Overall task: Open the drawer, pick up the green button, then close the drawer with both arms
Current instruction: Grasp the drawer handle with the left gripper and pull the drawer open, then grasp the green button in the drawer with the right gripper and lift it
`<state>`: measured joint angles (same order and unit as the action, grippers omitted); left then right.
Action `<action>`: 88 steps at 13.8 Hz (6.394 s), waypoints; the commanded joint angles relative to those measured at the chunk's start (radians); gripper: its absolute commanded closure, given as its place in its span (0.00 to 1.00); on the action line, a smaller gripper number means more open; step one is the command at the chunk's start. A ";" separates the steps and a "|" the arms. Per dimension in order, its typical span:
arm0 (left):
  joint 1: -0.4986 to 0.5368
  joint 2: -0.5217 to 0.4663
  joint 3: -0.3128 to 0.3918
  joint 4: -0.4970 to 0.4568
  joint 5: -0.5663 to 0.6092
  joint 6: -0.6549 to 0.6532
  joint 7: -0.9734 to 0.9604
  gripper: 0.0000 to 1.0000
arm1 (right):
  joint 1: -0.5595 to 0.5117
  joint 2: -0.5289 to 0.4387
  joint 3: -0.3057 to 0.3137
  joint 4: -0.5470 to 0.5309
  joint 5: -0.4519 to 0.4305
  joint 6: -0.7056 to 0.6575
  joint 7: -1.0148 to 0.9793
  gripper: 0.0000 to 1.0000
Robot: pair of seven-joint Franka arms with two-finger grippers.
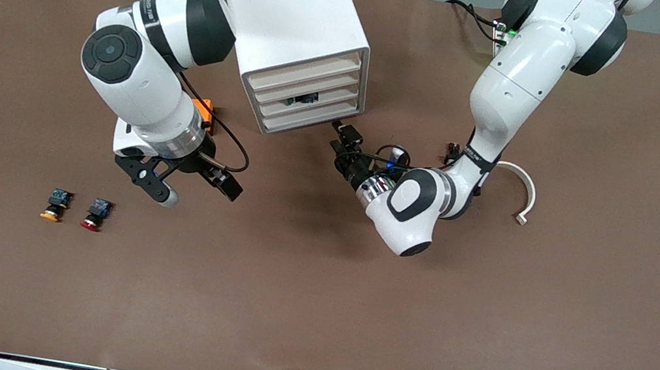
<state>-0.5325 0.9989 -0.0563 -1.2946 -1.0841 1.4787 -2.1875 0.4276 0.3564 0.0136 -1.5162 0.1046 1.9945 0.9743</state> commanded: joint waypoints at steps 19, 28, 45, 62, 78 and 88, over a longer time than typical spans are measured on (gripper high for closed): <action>-0.124 0.038 -0.008 -0.097 -0.010 -0.095 -0.008 0.87 | -0.010 0.004 0.005 0.004 0.015 -0.008 0.012 0.00; -0.066 0.037 -0.005 -0.091 -0.025 -0.094 -0.009 0.90 | 0.006 0.018 0.005 0.001 0.013 -0.028 0.081 0.00; 0.094 0.024 0.003 -0.064 -0.020 -0.092 -0.008 0.67 | 0.190 0.059 0.003 -0.091 0.003 0.027 0.403 0.00; 0.183 -0.052 0.072 0.109 0.122 -0.080 0.780 0.00 | 0.371 0.013 0.003 -0.396 0.001 0.265 0.702 0.00; 0.123 -0.186 0.101 0.107 0.397 0.253 1.219 0.00 | 0.389 0.006 0.000 -0.403 0.001 0.299 0.722 1.00; 0.052 -0.246 0.098 0.100 0.657 0.374 1.259 0.00 | 0.136 -0.011 -0.003 -0.115 0.001 -0.011 0.309 1.00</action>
<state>-0.4426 0.7749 0.0318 -1.1672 -0.4942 1.8026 -0.9434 0.6310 0.3439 -0.0040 -1.6703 0.1025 2.0218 1.4055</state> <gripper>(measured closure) 0.000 0.604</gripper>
